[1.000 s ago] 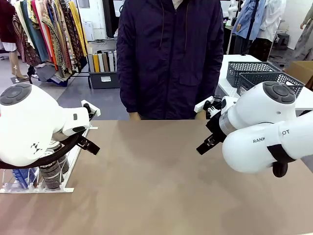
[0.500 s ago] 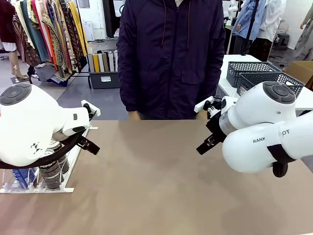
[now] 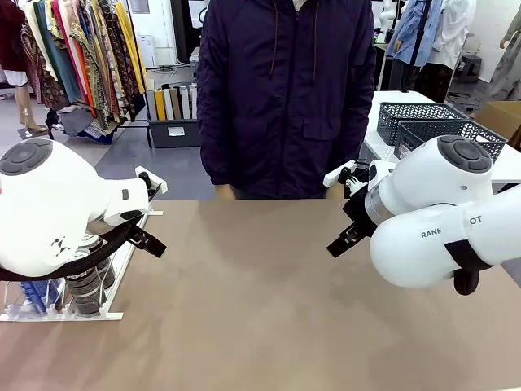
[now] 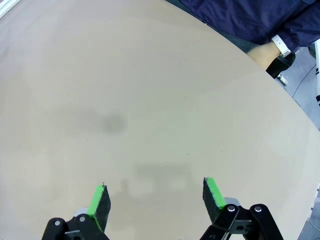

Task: Retrieve and store the cans from the dispenser.
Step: Pick up one can from the Automatic Can Dispenser and place it in the middle of the table.

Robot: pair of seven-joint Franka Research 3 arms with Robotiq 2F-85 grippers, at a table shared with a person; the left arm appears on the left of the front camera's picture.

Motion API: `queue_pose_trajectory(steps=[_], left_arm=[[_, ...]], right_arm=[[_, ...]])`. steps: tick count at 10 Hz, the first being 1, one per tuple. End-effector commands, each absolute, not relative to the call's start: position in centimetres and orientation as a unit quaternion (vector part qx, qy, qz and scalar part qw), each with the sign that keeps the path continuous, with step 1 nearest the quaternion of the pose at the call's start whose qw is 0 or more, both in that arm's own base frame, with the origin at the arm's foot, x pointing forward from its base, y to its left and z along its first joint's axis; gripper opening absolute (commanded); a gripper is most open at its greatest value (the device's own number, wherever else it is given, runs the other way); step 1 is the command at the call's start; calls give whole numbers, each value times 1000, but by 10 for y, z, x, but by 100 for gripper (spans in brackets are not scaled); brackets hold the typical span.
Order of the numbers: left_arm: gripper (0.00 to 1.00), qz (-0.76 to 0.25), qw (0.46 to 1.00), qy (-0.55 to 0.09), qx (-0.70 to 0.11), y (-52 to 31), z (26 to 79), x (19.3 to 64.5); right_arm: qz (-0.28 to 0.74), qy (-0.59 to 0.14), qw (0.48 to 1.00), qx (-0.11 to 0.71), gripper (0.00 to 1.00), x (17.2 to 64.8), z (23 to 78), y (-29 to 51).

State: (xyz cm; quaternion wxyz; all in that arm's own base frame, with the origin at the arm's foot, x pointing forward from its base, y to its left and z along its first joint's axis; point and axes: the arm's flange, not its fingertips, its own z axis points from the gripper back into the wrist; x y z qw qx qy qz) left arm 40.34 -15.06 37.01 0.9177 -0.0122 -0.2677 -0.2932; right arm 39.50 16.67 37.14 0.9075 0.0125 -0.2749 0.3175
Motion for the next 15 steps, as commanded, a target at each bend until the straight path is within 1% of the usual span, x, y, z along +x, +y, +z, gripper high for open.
queue_pose_trajectory(steps=[1,6,7,8,9,10,11,12,13,14,15], left_arm=[[100,-293,918,-268,-12,-151,370,403],[100,-293,918,-268,-12,-151,370,403],[100,-319,915,-244,-33,-156,381,394],[100,-337,913,-216,-77,-162,396,383],[100,-330,913,-194,-142,-170,418,375],[100,-300,923,-158,-181,-173,436,366],[100,-275,930,-120,-213,-173,462,357],[100,-259,926,-101,-254,-152,489,348],[100,-233,918,-107,-301,-117,518,339],[100,-195,908,-141,-343,-65,543,330],[100,-148,897,-187,-372,-9,563,320]], right_arm=[[317,-275,907,13,100,395,371,167],[317,-275,907,13,100,395,371,167],[305,-216,925,63,100,394,379,158],[296,-180,931,113,100,392,388,150],[270,-141,936,175,100,391,402,146],[220,-109,945,217,100,385,416,140],[209,-80,932,285,100,375,435,132],[207,-71,902,373,100,360,459,112],[203,-89,870,440,100,344,485,80],[195,-114,839,494,100,331,506,41],[153,-160,828,516,100,320,517,1]])
